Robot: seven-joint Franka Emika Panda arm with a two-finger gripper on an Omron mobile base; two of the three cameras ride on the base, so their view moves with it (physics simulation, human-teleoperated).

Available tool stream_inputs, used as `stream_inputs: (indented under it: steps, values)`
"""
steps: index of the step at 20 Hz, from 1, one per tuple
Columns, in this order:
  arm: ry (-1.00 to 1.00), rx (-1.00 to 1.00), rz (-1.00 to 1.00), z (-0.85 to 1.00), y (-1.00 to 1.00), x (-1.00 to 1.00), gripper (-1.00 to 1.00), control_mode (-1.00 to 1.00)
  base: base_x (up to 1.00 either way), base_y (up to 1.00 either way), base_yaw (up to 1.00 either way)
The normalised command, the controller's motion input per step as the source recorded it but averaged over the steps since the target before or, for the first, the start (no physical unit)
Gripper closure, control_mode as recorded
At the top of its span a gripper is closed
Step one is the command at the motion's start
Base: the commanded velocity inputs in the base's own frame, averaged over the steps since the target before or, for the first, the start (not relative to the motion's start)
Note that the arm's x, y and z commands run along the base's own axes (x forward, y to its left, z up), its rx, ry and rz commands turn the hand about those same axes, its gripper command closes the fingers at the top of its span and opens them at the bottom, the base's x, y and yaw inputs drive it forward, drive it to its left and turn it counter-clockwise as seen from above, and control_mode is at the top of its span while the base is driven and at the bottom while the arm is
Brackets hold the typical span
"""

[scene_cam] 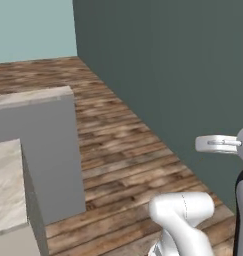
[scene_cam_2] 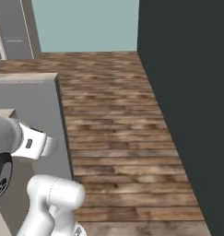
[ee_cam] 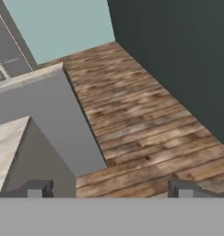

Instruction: Open the cabinet directly in front. Then move the liquor and the cup to the dining counter with the jar on it.

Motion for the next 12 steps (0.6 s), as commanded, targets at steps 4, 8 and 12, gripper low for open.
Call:
stream_inputs:
  steps: [4, 8, 12]
  values:
    - [0.0, 0.0, 0.0, 0.0, 0.0, 0.0, -1.0, 1.0, 1.0, -1.0, -0.09]
    - [0.0, 0.0, 0.0, 0.0, 0.0, 0.0, -1.0, 1.0, 1.0, -0.66, -0.02]
    - [0.0, 0.0, 0.0, 0.0, 0.0, 0.0, -1.0, 1.0, 1.0, -0.1, -0.02]
